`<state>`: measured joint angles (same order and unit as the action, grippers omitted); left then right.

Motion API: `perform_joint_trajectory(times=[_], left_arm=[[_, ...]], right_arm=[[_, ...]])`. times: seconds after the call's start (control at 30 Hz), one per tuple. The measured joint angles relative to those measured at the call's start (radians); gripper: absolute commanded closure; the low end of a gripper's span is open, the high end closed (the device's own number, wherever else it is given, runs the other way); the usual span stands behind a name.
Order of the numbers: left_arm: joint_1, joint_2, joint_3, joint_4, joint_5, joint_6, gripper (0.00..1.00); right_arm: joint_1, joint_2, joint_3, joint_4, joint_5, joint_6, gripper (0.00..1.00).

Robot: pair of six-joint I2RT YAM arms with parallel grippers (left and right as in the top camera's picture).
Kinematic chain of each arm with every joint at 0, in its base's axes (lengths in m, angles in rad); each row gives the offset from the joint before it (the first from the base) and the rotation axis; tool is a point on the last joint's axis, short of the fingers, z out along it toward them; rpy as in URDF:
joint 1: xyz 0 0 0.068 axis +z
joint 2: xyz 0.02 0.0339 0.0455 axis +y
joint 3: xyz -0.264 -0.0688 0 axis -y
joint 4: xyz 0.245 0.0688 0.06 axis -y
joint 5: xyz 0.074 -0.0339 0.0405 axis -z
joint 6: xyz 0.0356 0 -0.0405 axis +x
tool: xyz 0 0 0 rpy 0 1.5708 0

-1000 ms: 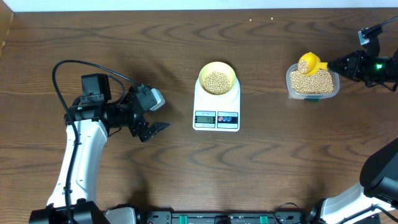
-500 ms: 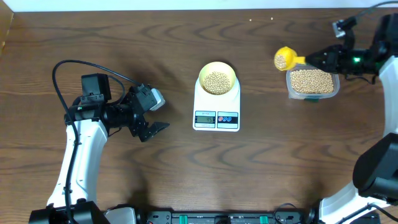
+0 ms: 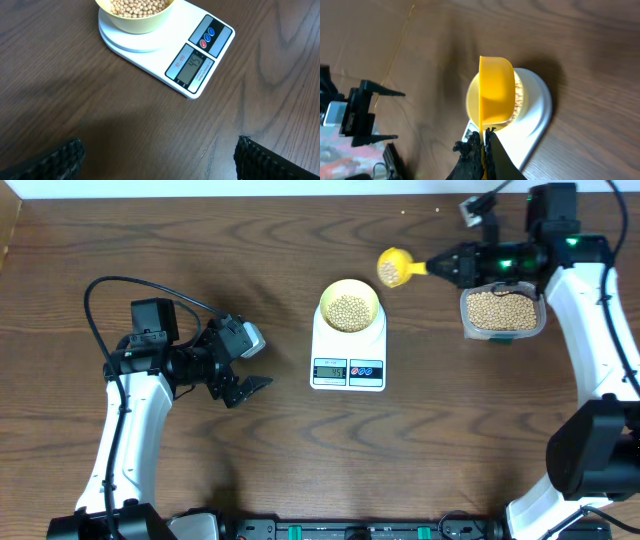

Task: Scoop item into bowl and weigh 50g on scale
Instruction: 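Lift filled scoop with right gripper and carry it over the bowl, then tilt scoop with right gripper to pour soybeans into bowl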

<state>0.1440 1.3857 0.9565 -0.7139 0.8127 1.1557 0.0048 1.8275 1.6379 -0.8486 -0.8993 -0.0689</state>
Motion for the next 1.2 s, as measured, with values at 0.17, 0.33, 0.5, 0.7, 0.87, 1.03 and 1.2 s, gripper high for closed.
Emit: perform_joint_trajectory(times=[0.17, 0.33, 0.5, 0.7, 0.87, 1.03, 1.2], left_arm=[[0.000, 0.000, 0.000, 0.000, 0.000, 0.000, 0.03], [0.000, 0.000, 0.000, 0.000, 0.000, 0.000, 0.02], [0.000, 0.000, 0.000, 0.000, 0.000, 0.000, 0.02], [0.000, 0.000, 0.000, 0.000, 0.000, 0.000, 0.02], [0.000, 0.000, 0.000, 0.000, 0.000, 0.000, 0.02], [0.000, 0.000, 0.000, 0.000, 0.000, 0.000, 0.02], [0.000, 0.000, 0.000, 0.000, 0.000, 0.000, 0.03]], right_arm=[[0.058, 0.000, 0.000, 0.001, 0.020, 0.004, 0.99], [0.116, 0.000, 0.000, 0.003, 0.066, 0.006, 0.99], [0.156, 0.000, 0.000, 0.011, 0.128, 0.003, 0.99], [0.227, 0.000, 0.000, 0.013, 0.224, -0.042, 0.99], [0.267, 0.000, 0.000, 0.015, 0.268, -0.098, 0.99], [0.275, 0.000, 0.000, 0.020, 0.314, -0.135, 0.99], [0.279, 0.000, 0.000, 0.024, 0.332, -0.200, 0.99]])
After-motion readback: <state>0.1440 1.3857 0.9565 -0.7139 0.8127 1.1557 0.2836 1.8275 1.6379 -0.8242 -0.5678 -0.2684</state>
